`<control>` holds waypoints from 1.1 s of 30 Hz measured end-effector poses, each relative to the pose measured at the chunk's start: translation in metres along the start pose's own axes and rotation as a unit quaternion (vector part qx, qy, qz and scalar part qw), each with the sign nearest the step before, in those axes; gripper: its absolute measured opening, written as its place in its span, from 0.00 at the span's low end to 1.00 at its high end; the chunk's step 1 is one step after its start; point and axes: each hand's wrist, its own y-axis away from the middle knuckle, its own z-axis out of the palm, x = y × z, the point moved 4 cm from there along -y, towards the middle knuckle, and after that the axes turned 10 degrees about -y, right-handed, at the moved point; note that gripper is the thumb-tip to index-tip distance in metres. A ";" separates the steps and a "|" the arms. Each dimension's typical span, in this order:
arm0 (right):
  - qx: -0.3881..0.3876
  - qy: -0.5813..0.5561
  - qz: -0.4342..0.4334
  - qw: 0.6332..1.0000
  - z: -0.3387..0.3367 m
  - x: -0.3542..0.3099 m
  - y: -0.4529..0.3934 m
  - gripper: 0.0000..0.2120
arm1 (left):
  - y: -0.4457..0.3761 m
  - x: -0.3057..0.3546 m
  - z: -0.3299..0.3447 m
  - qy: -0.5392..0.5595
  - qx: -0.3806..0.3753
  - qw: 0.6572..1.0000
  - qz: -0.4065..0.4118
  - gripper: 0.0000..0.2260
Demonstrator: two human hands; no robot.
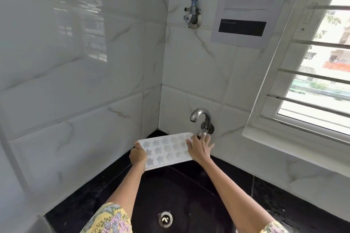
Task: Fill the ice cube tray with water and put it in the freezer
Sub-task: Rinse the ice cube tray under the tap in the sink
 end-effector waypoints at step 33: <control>0.038 -0.371 0.141 0.917 0.020 0.061 0.008 0.17 | -0.011 -0.041 0.002 -0.080 -0.086 0.986 0.121 0.09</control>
